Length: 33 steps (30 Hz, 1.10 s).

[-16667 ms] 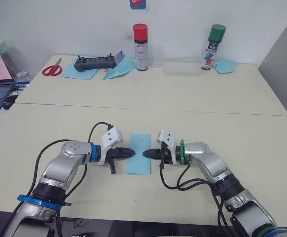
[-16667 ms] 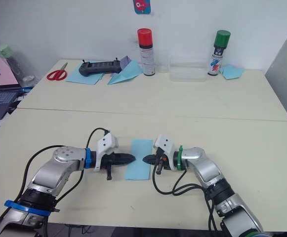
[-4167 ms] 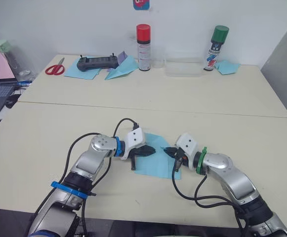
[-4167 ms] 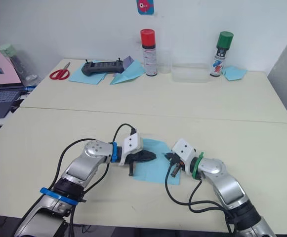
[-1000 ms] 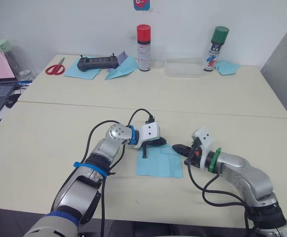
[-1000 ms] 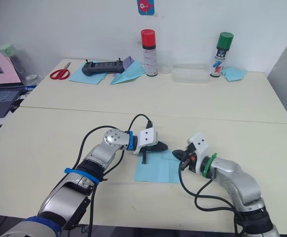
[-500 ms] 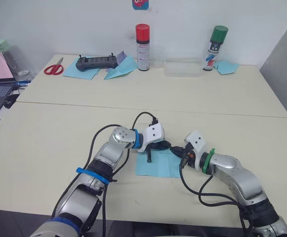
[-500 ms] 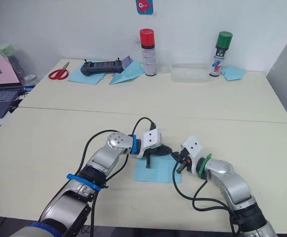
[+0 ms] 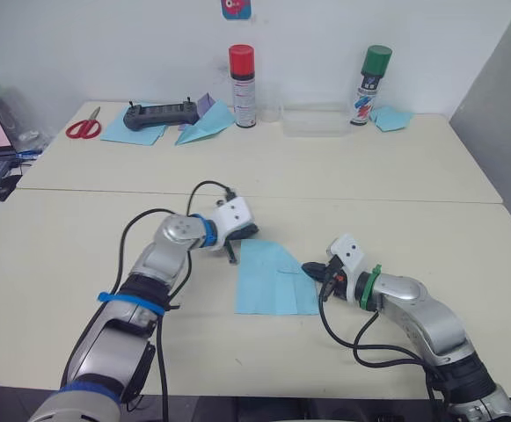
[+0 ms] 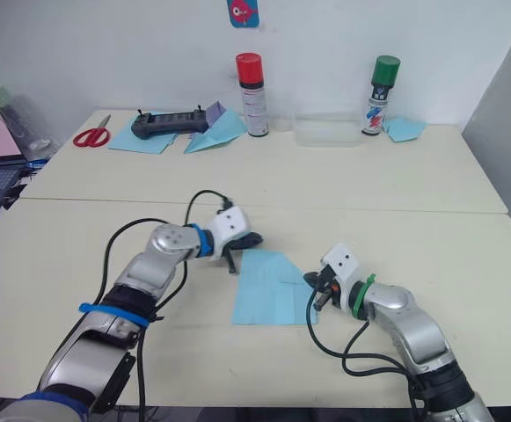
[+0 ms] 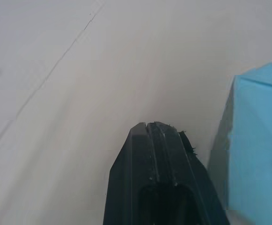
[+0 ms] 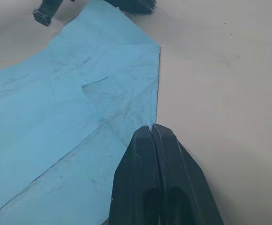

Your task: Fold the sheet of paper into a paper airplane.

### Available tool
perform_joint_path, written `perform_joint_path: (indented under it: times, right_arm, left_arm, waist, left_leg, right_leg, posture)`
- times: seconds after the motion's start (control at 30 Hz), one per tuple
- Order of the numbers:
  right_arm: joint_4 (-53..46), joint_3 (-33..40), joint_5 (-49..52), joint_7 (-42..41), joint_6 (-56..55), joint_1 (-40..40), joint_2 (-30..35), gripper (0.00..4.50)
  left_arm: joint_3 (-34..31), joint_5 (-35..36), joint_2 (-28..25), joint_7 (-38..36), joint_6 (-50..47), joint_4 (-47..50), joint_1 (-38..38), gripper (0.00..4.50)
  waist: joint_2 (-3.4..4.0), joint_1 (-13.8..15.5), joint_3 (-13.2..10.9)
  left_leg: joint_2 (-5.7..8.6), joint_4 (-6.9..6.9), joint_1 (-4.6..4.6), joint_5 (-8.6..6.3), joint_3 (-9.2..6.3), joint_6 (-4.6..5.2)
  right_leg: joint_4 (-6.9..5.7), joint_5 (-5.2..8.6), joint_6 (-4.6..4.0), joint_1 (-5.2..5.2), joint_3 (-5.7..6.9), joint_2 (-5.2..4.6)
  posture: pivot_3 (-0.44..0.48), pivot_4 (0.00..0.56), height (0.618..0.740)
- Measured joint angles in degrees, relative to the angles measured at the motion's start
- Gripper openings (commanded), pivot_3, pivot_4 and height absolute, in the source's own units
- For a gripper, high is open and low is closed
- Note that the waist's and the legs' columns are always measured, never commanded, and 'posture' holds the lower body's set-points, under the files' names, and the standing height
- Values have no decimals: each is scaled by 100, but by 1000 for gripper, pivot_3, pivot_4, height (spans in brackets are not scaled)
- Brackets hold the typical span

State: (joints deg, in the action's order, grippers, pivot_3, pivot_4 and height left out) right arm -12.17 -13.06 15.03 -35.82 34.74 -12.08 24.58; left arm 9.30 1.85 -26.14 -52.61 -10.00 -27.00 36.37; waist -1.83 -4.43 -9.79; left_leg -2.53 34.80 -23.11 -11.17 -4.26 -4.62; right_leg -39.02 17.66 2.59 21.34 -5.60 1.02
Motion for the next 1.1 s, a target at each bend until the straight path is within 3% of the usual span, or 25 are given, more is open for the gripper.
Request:
perform_joint_path:
  times: [0.17, 0.37, 0.67, 0.77, 1.03, 1.1]
  right_arm:
    - [131, 9, -26, -84, -94, -77, 2, 0]
    - [252, -23, -34, -168, -156, -160, -20, 0]
    - [338, -48, -62, -254, -169, -241, -14, 0]
    - [335, -48, -65, -262, -169, -241, -14, 0]
    - [328, -49, -89, -243, -164, -240, -57, 0]
    - [329, -48, -96, -213, -160, -240, -99, 0]
  left_arm:
    - [-821, 1359, -122, -385, -1578, 1326, -575, 1701]
    - [-1219, 2228, 30, -156, -2794, 2145, -1063, 3614]
    - [-740, 2007, 19, 121, -2823, 2314, -1481, 3614]
    - [-704, 1960, 18, 139, -2763, 2303, -1471, 3089]
    - [-515, 1870, -51, 71, -2612, 2227, -1424, 439]
    - [-481, 1804, -81, 59, -2501, 2199, -1411, 19]
  waist:
    - [-3, -1, -4]
    - [-3, -14, -4]
    - [-4, -19, -5]
    - [-5, -20, -5]
    - [-5, -23, -5]
    - [-4, -25, -5]
  left_leg:
    - [1, 2, -6, 0, -4, 0]
    - [1, 2, 4, 0, -1, 0]
    - [1, 2, 8, 0, 1, -1]
    - [0, 1, 8, 0, 1, -1]
    - [0, 0, 7, 0, 2, -1]
    - [-1, 0, 7, 0, 3, -1]
  right_leg:
    - [0, 0, 0, 0, 4, -2]
    - [0, -1, 0, -5, -1, -2]
    - [0, -1, -3, -6, -4, -1]
    - [0, 0, -3, -5, -4, -1]
    - [0, 0, -4, -3, -5, -1]
    - [0, 1, -5, -2, -6, -1]
  posture:
    - [0, 150, 740]
    - [0, 150, 740]
    - [0, 150, 740]
    - [0, 150, 740]
    - [0, 150, 740]
    - [0, 150, 740]
